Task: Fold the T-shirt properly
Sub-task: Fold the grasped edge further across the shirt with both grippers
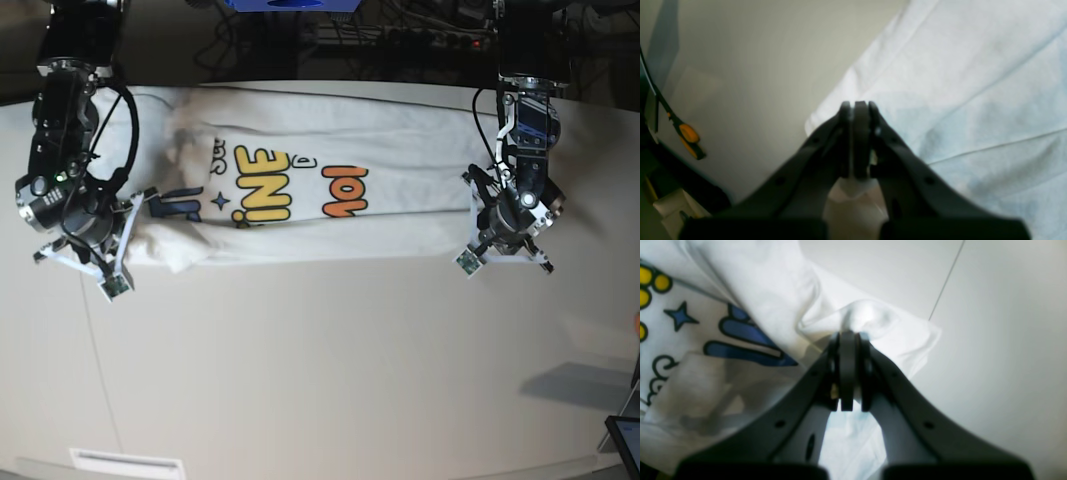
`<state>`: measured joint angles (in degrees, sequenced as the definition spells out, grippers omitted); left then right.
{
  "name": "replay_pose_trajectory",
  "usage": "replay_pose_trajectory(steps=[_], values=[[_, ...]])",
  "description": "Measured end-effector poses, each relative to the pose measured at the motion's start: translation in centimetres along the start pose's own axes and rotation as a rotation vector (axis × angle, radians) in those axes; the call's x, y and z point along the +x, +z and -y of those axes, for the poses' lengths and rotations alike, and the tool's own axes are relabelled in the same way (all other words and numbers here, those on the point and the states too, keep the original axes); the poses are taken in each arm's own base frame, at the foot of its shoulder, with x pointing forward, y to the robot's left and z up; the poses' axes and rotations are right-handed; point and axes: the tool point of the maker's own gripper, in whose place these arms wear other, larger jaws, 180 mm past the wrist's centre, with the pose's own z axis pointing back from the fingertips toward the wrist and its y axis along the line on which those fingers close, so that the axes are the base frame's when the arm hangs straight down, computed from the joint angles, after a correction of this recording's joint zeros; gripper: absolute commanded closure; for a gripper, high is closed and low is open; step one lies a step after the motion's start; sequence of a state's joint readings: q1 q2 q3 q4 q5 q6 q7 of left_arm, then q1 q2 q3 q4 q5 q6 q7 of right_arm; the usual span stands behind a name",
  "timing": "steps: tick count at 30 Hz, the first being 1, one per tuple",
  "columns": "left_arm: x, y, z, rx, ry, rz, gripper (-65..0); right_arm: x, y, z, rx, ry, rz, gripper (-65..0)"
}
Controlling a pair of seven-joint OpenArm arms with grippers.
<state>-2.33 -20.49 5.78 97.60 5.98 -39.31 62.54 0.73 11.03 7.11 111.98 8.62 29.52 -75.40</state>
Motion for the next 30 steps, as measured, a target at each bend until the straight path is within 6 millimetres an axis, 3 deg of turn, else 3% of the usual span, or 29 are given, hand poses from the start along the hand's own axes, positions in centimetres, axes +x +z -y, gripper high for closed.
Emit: replay_pose_trajectory(steps=[4, 8, 11, 30], values=[[0.0, -0.1, 0.2, -0.003, -0.007, -0.002, 0.0, 0.1, 0.3, 0.1, -0.006, -0.007, 0.017, 0.0], [-0.2, -0.1, 0.6, -0.011, -0.080, -0.028, 0.0, -1.8, 0.5, 1.2, -0.030, -0.049, -0.024, 0.0], [-0.3, -0.1, 0.9, -0.016, -0.088, -0.041, 0.0, -2.0, 0.6, 1.8, -0.043, -0.068, -0.017, 0.0], [0.4, 1.5, -0.1, 0.032, -0.107, -0.046, 0.0, -6.4, 0.4, -0.1, -0.001, -0.086, -0.121, 0.0]])
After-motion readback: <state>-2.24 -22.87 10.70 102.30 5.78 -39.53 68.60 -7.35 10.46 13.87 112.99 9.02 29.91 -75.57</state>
